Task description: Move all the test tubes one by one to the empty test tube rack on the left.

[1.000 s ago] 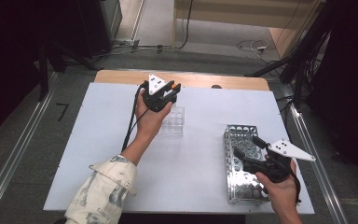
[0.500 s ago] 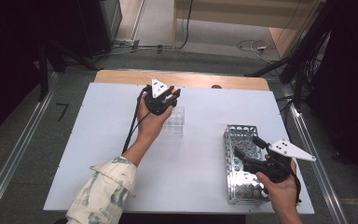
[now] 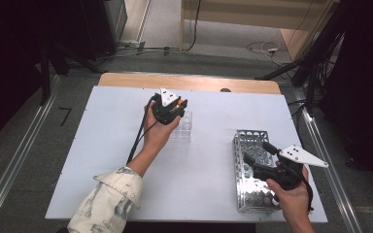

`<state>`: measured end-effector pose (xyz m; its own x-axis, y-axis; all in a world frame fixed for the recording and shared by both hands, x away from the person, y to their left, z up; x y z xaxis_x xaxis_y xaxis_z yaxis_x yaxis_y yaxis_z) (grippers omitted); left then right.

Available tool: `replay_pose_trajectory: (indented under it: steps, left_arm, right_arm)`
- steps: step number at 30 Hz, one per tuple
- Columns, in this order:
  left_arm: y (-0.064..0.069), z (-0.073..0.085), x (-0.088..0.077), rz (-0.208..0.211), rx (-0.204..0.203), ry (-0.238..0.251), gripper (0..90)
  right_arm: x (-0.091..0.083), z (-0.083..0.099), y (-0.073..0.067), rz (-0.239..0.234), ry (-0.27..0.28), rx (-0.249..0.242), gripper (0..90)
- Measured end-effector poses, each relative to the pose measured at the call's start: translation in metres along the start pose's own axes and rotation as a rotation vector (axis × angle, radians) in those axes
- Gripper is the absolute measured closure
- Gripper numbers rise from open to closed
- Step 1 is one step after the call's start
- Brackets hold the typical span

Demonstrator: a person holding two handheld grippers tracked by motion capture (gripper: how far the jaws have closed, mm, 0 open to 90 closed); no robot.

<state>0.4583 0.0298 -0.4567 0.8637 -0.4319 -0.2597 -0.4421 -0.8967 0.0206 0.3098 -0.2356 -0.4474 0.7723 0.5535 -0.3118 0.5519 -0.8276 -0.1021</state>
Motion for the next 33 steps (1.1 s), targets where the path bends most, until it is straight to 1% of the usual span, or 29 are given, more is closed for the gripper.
replay_pose_trajectory:
  steps: [8,12,13,14,20,22,25,28,31,33]
  left_arm:
    - [0.001,-0.002,0.000,0.016,-0.019,0.011,66.2]
    - [0.002,-0.004,-0.002,0.024,-0.032,0.022,59.5]
    - [0.003,-0.006,-0.003,0.034,-0.044,0.030,58.4]
    - [0.004,-0.007,-0.004,0.042,-0.049,0.031,56.3]
    - [0.007,-0.013,-0.010,0.046,-0.061,0.049,40.5]
    - [0.008,-0.014,-0.012,0.054,-0.071,0.049,37.8]
    - [0.010,-0.015,-0.015,0.061,-0.065,0.040,31.9]
    - [0.014,-0.017,-0.019,0.078,-0.068,0.038,28.4]
    - [0.017,-0.020,-0.025,0.092,-0.072,0.043,24.9]
    - [0.020,-0.021,-0.029,0.103,-0.083,0.048,22.4]
  right_arm:
    - [0.000,0.001,0.001,0.001,-0.002,0.004,16.4]
    - [0.000,0.001,0.001,0.001,-0.002,0.004,16.4]
    - [0.000,0.001,0.001,0.002,-0.002,0.003,16.4]
    - [0.000,0.001,0.001,0.004,-0.003,0.004,16.4]
    - [0.001,0.002,0.003,0.010,-0.002,0.004,16.4]
    - [0.001,0.002,0.003,0.012,-0.002,0.005,16.3]
    - [0.002,0.003,0.003,0.012,-0.006,0.006,16.3]
    - [0.004,0.005,0.004,0.013,-0.009,0.007,16.3]
    - [0.004,0.004,0.005,0.022,-0.008,0.011,16.2]
    - [0.004,0.004,0.008,0.028,-0.005,0.014,16.1]
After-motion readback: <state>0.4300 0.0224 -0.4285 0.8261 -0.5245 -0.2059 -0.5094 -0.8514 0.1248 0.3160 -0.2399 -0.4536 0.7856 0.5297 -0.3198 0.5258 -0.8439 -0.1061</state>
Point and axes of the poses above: each handheld gripper's, and its own axes: x roughly forward along the jaws, z roughly out of its underside, y roughly to its right, the point moved 8 cm from there along x, roughly forward along the jaws, and after that the axes turned 6 degrees about y, right-handed, at the moved point
